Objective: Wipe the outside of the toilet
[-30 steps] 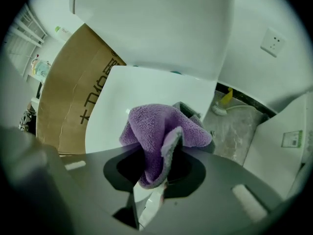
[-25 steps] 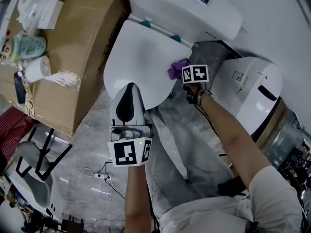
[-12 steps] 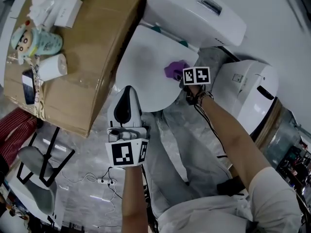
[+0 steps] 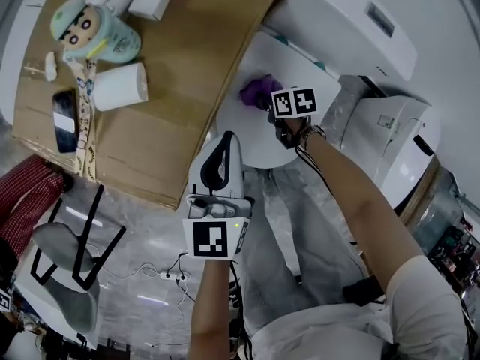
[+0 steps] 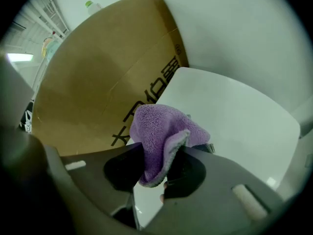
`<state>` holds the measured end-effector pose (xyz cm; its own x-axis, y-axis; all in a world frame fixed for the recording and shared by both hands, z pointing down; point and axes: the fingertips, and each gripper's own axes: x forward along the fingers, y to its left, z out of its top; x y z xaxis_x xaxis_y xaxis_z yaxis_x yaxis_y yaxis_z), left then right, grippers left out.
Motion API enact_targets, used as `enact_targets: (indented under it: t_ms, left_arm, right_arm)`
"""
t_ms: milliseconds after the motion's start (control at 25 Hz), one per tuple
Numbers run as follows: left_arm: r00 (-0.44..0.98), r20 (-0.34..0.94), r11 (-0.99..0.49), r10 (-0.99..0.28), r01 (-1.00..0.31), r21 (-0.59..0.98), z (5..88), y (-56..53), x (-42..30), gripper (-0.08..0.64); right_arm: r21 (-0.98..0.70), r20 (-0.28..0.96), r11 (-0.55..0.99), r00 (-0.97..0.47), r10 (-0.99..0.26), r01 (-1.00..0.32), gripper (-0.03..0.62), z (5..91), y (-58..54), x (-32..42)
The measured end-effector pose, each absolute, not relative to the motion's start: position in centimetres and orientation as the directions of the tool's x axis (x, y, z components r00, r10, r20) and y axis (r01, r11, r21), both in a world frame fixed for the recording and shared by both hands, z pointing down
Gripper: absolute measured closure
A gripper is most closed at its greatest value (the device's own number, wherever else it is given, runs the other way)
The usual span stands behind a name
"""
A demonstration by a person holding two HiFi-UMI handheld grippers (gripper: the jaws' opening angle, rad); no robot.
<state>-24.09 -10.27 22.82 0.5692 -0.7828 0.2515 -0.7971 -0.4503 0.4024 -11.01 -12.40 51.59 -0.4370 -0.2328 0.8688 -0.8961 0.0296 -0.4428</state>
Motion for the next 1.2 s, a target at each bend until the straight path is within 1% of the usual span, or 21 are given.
enact_targets:
  t_ms: [160,400,560,760,1200]
  left_arm:
    - [0.573,0.248,-0.448,-0.781,-0.790,0.418,23.2,-10.3,-26.1,0.554]
    - [0.572,0.241,-0.438,-0.784,-0.786,0.437,24.2,-11.0,-27.7,0.554]
    - [0.566,0.246,-0.427,-0.787,-0.788,0.444,24.9,-10.9,-27.7,0.554]
    - [0.565,0.253,-0.429,-0.786,-0.792,0.436,25.6,-10.8,-26.8,0.554]
    - [0.568,0.266,-0.439,-0.779,-0.796,0.416,26.3,-8.5,-20.6,0.554]
  right_arm:
    - [-0.439,0.869,0.084,-0.446,-0.213,-0.895,0.494,52.5,-14.1,-14.9]
    - [-0.434,0.871,0.069,-0.438,-0.223,-0.898,0.494,53.7,-16.0,-17.9]
    - [-0.446,0.866,0.051,-0.446,-0.229,-0.893,0.494,54.4,-15.9,-17.6]
    - [-0.440,0.869,0.071,-0.444,-0.219,-0.895,0.495,54.7,-15.8,-17.2]
    - [-0.398,0.891,0.109,-0.412,-0.188,-0.911,0.500,54.8,-12.2,-12.7]
